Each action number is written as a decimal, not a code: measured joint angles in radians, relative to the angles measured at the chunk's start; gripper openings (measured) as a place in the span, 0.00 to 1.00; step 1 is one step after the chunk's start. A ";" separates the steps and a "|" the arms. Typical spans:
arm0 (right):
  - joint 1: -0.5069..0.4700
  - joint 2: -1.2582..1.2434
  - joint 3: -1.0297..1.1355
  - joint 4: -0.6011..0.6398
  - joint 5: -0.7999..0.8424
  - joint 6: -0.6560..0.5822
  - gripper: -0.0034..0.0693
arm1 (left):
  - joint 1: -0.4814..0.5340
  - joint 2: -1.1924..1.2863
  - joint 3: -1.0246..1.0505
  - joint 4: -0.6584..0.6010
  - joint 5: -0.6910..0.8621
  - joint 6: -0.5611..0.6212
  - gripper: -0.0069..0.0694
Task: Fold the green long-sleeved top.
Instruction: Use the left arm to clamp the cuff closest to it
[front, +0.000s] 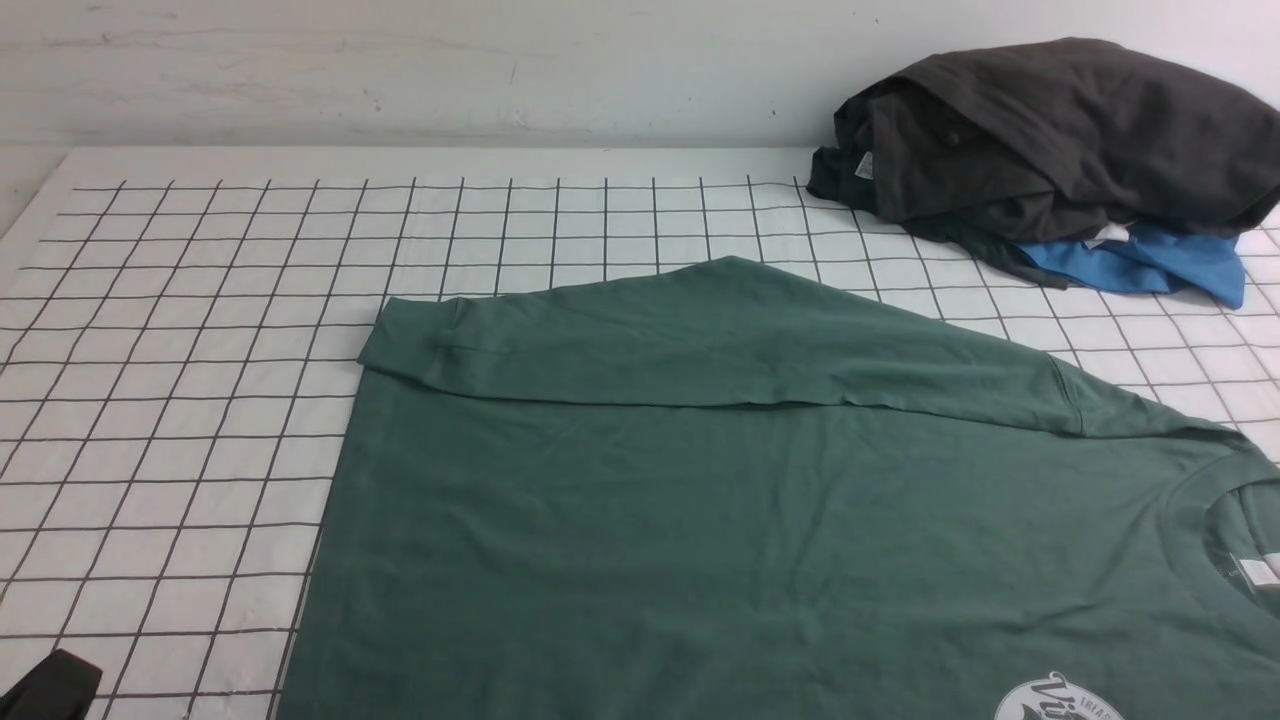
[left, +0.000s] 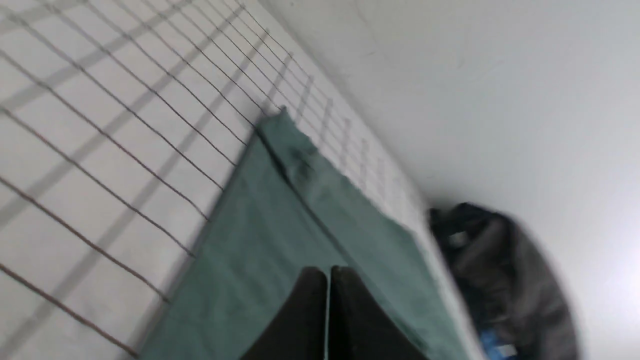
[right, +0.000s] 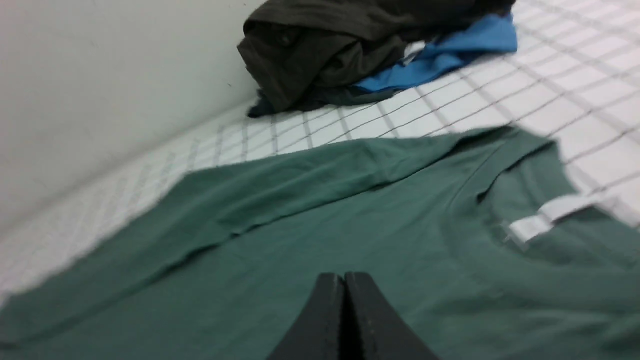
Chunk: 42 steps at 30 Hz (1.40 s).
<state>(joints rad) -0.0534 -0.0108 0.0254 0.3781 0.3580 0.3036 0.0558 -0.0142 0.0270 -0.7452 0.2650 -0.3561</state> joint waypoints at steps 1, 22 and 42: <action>0.000 0.000 0.001 0.093 0.000 0.041 0.03 | 0.000 0.000 0.000 -0.082 0.000 -0.023 0.08; 0.000 0.050 -0.078 0.296 -0.046 -0.268 0.03 | 0.000 0.054 -0.231 -0.117 0.199 0.559 0.08; 0.248 0.977 -0.839 0.053 0.669 -0.692 0.03 | -0.312 1.084 -0.769 0.536 0.750 0.659 0.20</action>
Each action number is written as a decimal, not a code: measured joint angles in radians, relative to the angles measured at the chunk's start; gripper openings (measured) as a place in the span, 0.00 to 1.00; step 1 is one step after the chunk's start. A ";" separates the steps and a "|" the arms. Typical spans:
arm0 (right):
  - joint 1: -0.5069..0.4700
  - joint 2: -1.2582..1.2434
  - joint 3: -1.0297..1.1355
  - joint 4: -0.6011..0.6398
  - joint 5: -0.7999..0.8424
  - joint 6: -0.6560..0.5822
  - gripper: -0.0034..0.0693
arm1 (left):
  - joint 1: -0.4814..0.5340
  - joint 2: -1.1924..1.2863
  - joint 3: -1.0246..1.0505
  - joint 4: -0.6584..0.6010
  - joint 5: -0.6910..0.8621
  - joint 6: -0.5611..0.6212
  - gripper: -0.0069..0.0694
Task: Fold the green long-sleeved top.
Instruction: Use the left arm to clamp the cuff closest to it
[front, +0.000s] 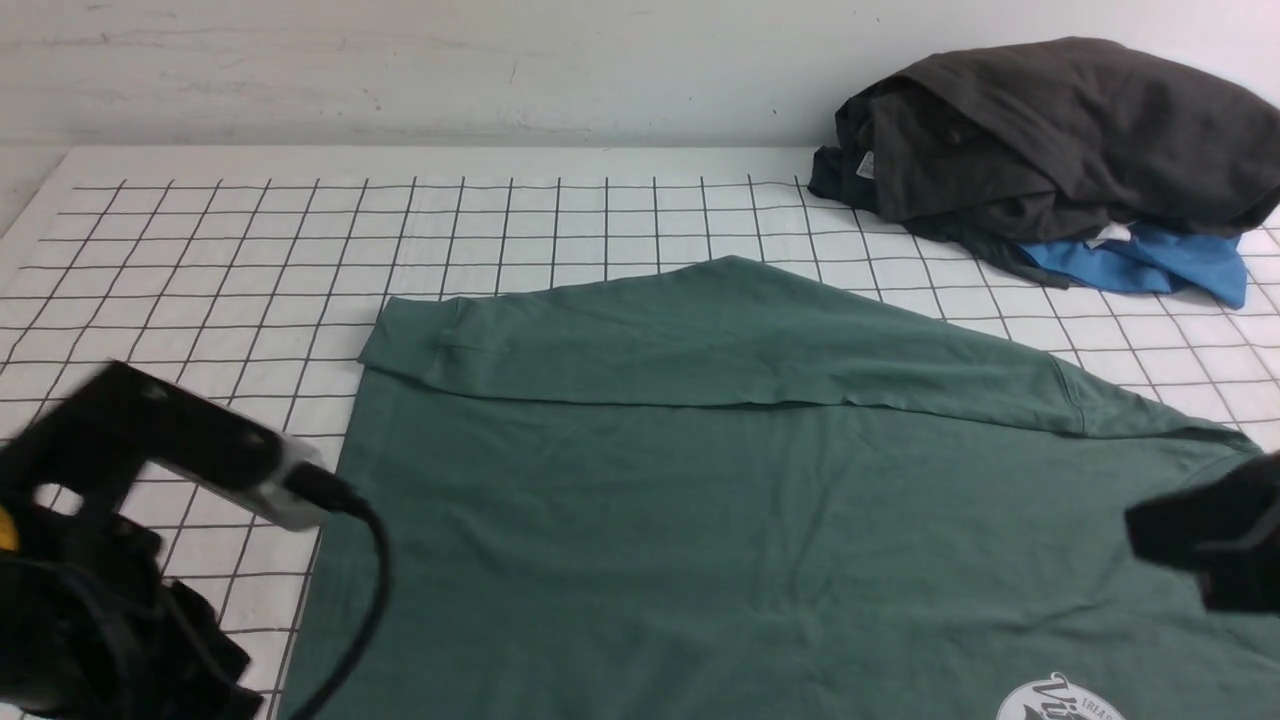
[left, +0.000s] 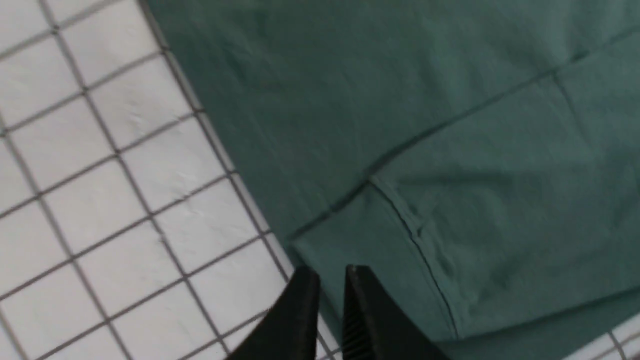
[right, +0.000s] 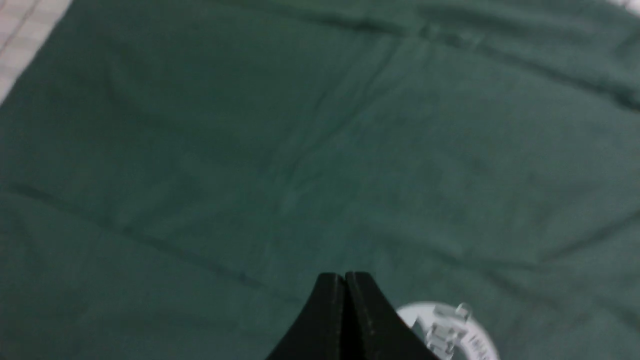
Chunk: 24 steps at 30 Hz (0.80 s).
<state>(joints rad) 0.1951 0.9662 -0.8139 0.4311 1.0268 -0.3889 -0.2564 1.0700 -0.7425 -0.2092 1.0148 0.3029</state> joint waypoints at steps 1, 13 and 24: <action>0.026 0.019 -0.004 -0.014 0.039 -0.001 0.03 | -0.031 0.056 0.002 0.000 -0.006 0.000 0.25; 0.110 0.052 -0.008 -0.079 0.054 -0.005 0.03 | -0.178 0.442 0.001 0.041 -0.106 0.001 0.73; 0.110 0.052 -0.008 -0.079 0.042 -0.006 0.03 | -0.210 0.546 -0.004 0.063 -0.155 -0.008 0.73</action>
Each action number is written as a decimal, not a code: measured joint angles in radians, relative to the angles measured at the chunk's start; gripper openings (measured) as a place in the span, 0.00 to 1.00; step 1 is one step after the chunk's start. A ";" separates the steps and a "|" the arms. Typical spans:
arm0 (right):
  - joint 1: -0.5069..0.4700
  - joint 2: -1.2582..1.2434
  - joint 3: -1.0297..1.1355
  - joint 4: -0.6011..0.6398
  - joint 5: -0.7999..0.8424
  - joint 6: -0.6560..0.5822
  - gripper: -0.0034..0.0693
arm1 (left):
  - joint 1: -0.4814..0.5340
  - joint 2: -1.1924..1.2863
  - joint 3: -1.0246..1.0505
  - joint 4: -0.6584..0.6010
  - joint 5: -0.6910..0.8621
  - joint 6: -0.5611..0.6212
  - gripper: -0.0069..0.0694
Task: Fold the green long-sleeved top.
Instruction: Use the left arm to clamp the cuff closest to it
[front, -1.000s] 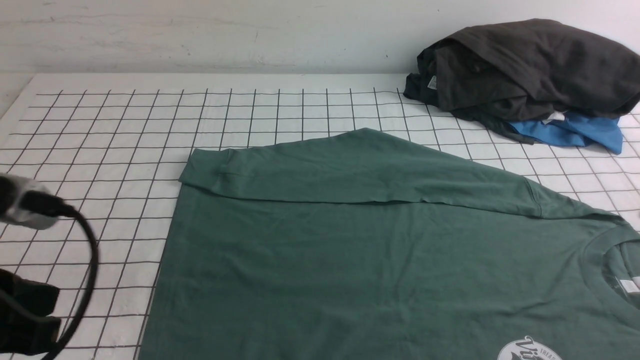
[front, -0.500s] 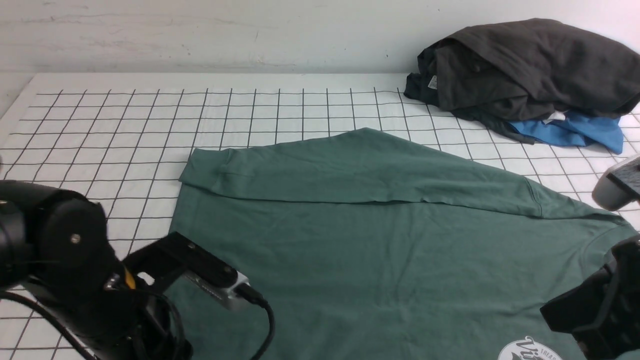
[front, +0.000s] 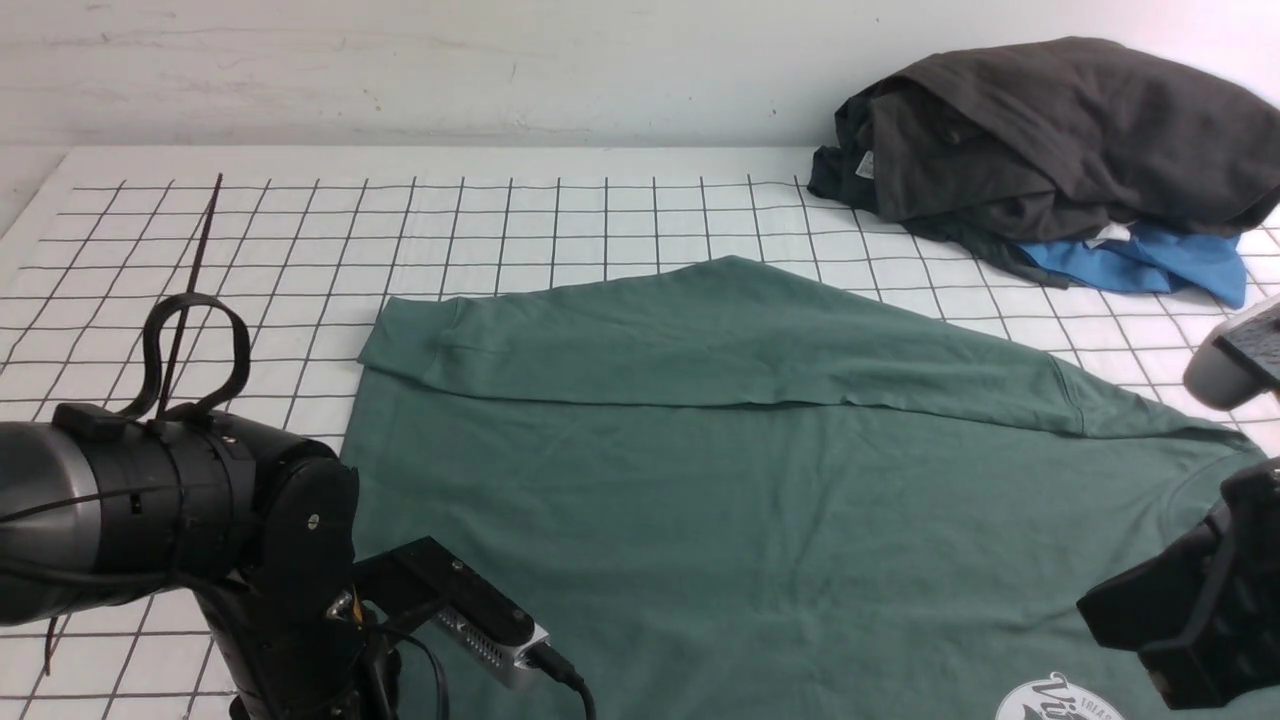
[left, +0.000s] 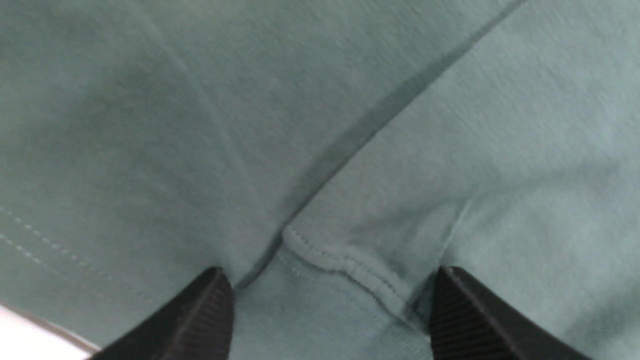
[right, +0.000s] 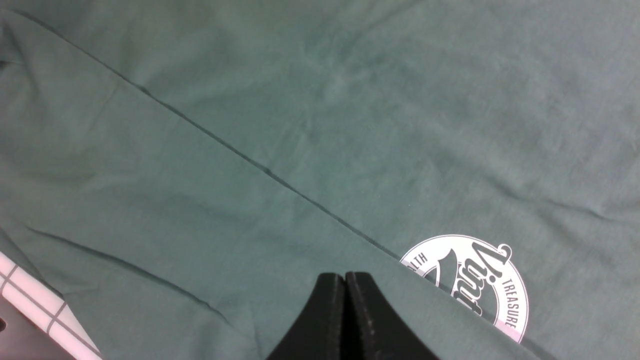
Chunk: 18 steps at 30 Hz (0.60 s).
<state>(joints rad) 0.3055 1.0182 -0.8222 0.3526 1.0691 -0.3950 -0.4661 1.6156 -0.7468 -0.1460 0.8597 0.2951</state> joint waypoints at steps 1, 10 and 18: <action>0.000 0.000 0.000 0.000 -0.001 0.000 0.03 | 0.000 0.001 0.000 0.002 -0.001 -0.001 0.71; 0.000 0.000 0.000 0.000 -0.003 0.000 0.03 | 0.000 0.002 -0.001 0.017 -0.009 -0.009 0.32; 0.000 0.000 0.000 0.000 -0.003 0.000 0.03 | 0.000 -0.010 -0.001 0.001 -0.001 -0.009 0.13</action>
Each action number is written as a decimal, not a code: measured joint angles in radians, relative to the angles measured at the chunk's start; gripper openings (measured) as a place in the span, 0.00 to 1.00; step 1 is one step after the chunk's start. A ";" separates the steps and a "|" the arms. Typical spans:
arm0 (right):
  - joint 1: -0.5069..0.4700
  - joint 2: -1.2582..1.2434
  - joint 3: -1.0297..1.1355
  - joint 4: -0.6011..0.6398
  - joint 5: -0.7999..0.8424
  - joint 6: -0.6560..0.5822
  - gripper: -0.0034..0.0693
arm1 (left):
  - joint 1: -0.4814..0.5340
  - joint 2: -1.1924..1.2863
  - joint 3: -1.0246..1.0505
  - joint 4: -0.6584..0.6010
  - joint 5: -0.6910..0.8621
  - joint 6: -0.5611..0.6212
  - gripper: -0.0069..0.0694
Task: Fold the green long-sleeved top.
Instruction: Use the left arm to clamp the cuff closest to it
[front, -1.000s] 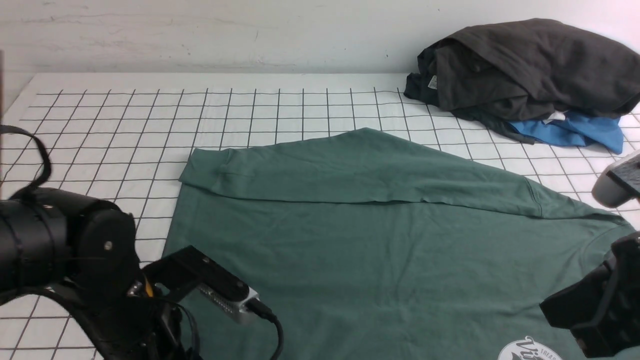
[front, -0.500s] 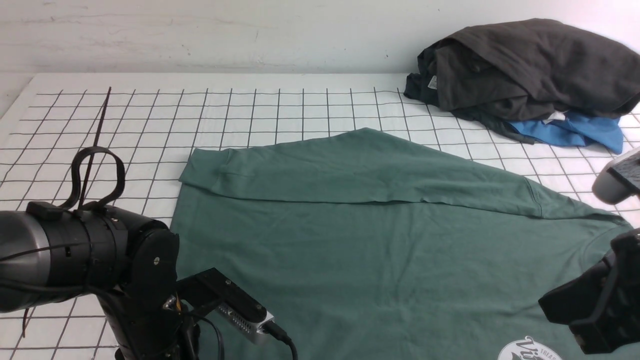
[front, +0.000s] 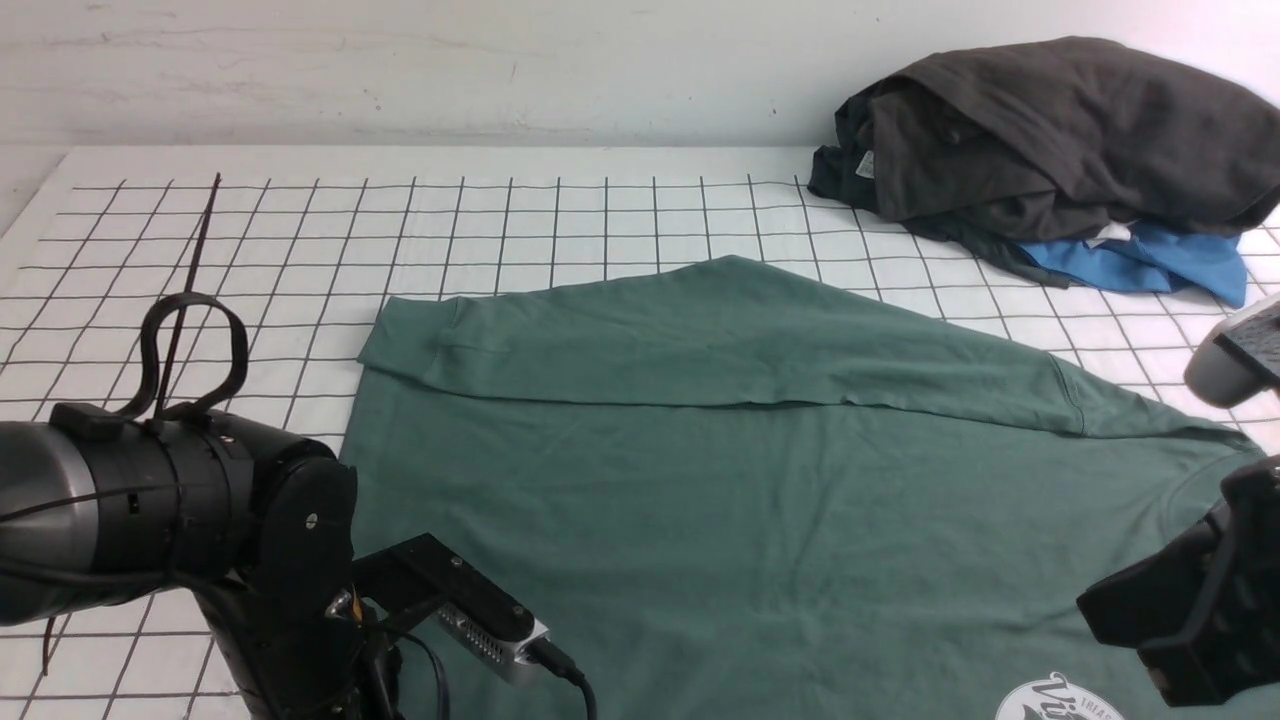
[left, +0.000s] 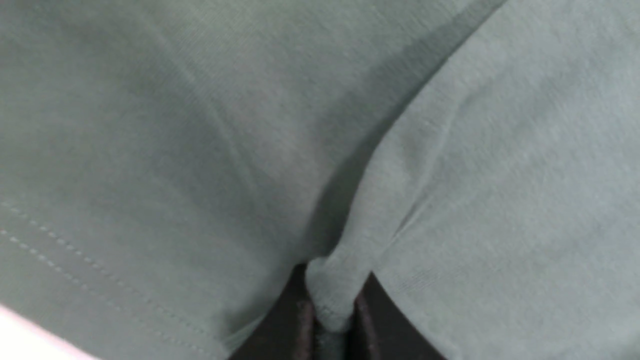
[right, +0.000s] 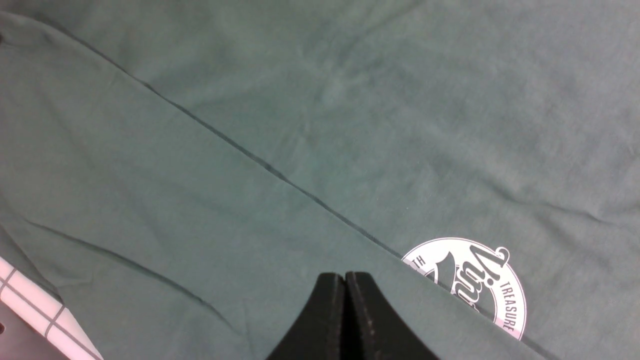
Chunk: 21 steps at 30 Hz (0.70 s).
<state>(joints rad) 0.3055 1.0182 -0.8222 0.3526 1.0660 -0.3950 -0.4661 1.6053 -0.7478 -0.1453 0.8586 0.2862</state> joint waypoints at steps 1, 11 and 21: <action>0.000 0.000 0.000 0.000 -0.001 0.000 0.03 | 0.000 -0.014 0.000 0.000 0.004 0.000 0.13; 0.000 0.002 0.000 0.000 -0.035 0.000 0.03 | 0.004 -0.130 -0.157 0.007 0.103 0.000 0.13; 0.000 0.002 0.000 -0.007 -0.039 0.000 0.03 | 0.006 0.009 -0.415 0.090 0.226 -0.031 0.13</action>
<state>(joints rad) 0.3055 1.0206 -0.8222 0.3456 1.0269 -0.3950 -0.4597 1.6140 -1.1629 -0.0558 1.0846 0.2550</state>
